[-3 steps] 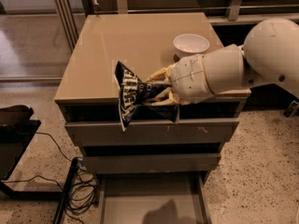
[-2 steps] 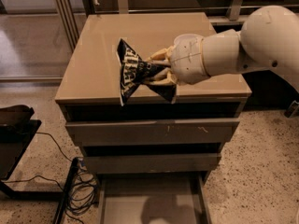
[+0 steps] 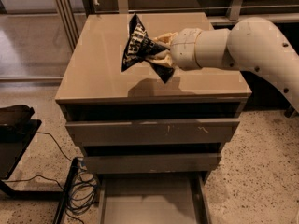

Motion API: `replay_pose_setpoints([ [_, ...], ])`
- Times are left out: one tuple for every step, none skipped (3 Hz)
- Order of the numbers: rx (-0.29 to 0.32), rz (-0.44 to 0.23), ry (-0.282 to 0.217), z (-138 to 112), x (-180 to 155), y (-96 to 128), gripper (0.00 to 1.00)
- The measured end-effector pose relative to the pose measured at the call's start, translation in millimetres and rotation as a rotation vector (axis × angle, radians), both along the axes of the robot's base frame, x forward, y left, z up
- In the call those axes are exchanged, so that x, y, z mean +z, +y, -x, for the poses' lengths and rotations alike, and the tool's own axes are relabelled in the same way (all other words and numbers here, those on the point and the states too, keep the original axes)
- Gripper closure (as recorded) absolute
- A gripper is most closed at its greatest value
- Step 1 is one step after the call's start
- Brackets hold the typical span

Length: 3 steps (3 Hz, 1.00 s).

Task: Pick blue chip bag from bottom drawer and place on counter

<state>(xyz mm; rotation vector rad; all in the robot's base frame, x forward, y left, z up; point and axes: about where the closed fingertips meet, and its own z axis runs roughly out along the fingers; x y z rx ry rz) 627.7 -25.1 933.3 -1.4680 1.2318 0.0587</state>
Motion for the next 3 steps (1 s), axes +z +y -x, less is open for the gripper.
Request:
replay_pose_setpoints([
  [-0.101, -0.031, 0.032, -35, -11, -4, 1.0],
  [-0.144, -0.057, 0.08, -67, -29, -5, 1.0],
  [-0.139, -0.101, 0.136, -87, -53, 3, 1.0],
])
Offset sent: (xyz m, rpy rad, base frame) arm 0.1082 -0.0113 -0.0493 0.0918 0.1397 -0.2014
